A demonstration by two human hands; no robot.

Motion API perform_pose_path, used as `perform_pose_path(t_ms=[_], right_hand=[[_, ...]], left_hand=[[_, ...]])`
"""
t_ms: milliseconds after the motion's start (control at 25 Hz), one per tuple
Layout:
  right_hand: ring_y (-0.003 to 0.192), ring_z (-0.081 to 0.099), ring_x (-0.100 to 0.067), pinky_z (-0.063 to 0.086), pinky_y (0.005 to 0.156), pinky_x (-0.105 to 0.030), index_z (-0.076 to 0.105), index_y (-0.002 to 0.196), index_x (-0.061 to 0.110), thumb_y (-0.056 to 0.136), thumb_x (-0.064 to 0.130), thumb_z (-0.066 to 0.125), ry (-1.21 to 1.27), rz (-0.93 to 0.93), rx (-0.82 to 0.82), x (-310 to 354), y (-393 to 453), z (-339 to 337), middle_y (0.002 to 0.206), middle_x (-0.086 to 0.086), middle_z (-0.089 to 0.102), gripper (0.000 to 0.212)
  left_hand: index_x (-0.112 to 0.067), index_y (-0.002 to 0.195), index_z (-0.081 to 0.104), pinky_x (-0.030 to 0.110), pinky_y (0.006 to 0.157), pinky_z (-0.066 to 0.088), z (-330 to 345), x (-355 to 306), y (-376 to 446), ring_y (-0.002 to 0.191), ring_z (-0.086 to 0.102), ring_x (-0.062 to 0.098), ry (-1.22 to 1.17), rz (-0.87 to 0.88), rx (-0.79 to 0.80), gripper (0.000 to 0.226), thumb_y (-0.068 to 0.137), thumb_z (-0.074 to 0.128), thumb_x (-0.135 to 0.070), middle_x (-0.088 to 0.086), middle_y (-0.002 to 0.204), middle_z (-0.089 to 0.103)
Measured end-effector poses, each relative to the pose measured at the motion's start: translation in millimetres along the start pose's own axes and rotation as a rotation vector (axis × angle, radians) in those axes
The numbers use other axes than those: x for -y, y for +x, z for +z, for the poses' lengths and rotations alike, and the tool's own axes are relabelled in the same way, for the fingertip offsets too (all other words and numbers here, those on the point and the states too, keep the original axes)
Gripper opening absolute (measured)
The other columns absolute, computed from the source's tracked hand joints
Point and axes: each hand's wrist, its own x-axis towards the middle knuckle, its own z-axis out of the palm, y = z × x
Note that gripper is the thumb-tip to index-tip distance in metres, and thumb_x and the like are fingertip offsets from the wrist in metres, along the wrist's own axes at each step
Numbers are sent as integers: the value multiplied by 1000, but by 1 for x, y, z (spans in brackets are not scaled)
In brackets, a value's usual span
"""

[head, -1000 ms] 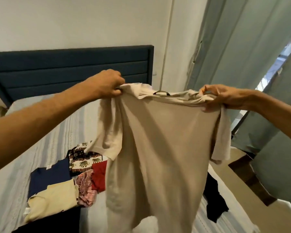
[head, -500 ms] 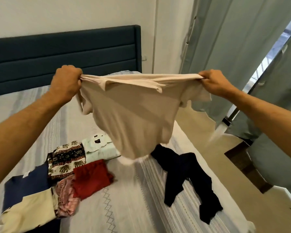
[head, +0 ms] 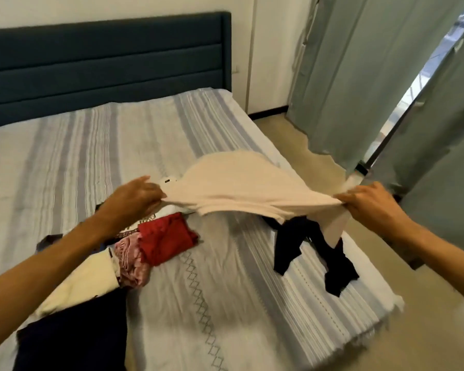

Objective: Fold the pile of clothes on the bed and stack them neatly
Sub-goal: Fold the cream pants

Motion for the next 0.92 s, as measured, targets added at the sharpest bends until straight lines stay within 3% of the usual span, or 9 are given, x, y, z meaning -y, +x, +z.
perform_pose_path(t_ms=[160, 240, 320, 440, 520, 640, 720, 800, 920], right_hand=[[81, 66, -20, 45, 67, -36, 79, 109, 30, 74, 17, 88, -77, 40, 332, 101, -116, 126, 92, 7, 75, 38], [93, 68, -14, 55, 80, -33, 68, 129, 33, 95, 17, 66, 6, 118, 517, 152, -171, 200, 116, 8, 71, 37], [103, 69, -14, 58, 88, -31, 57, 140, 32, 103, 9, 48, 94, 146, 631, 193, -231, 264, 133, 7, 63, 45], [128, 60, -24, 50, 105, -41, 49, 144, 34, 106, 19, 38, 177, 67, 899, 238, -304, 326, 150, 2, 50, 42], [136, 52, -24, 43, 109, -34, 40, 151, 34, 107, 35, 36, 243, -31, 1046, 257, -343, 345, 158, 1, 41, 44], [137, 47, -18, 37, 107, -28, 42, 151, 30, 106, 38, 44, 232, -346, 1114, 271, -370, 351, 150, 0, 45, 46], [132, 52, -22, 40, 99, -31, 54, 137, 35, 104, 35, 46, 238, -241, 1100, 274, -369, 349, 128, 3, 54, 34], [127, 58, -22, 42, 92, -33, 60, 115, 37, 101, 28, 46, 245, -181, 1102, 274, -357, 338, 112, 5, 54, 22], [125, 59, -16, 45, 94, -30, 62, 127, 33, 97, 32, 44, 222, -150, 1121, 264, -319, 328, 132, 8, 59, 35]], left_hand=[[-19, 82, 79, 38, 88, 60, 137, -51, -134, 85, 76, 21, -122, 85, 190, 13, 87, 68, -25, 0, 86, 77], [-25, 76, 73, 34, 89, 58, 216, -76, -206, 79, 74, 18, -154, 88, 308, 6, 76, 77, -21, -4, 82, 73], [-30, 74, 66, 26, 89, 49, 275, -101, -270, 73, 67, 11, -242, 37, 404, 9, 82, 65, -28, -12, 79, 66], [-35, 80, 61, 20, 76, 51, 353, -136, -370, 75, 60, 3, -409, -59, 552, 9, 88, 56, -36, -18, 82, 60], [-38, 96, 61, 23, 80, 51, 389, -154, -439, 87, 61, 4, -429, -70, 600, 7, 95, 54, -40, -18, 94, 63], [-40, 96, 60, 15, 82, 46, 397, -181, -482, 87, 60, -1, -467, -166, 695, 10, 93, 50, -40, -22, 93, 63], [-38, 80, 56, 6, 64, 32, 377, -189, -473, 69, 51, -8, -496, -240, 708, 4, 81, 53, -36, -23, 74, 57], [-43, 79, 47, 8, 62, 30, 356, -194, -451, 70, 47, -4, -524, -305, 716, 11, 81, 51, -33, -19, 73, 56], [-46, 83, 51, 28, 78, 48, 341, -200, -423, 83, 54, 1, -605, -438, 765, 15, 90, 41, -39, -18, 85, 60]])
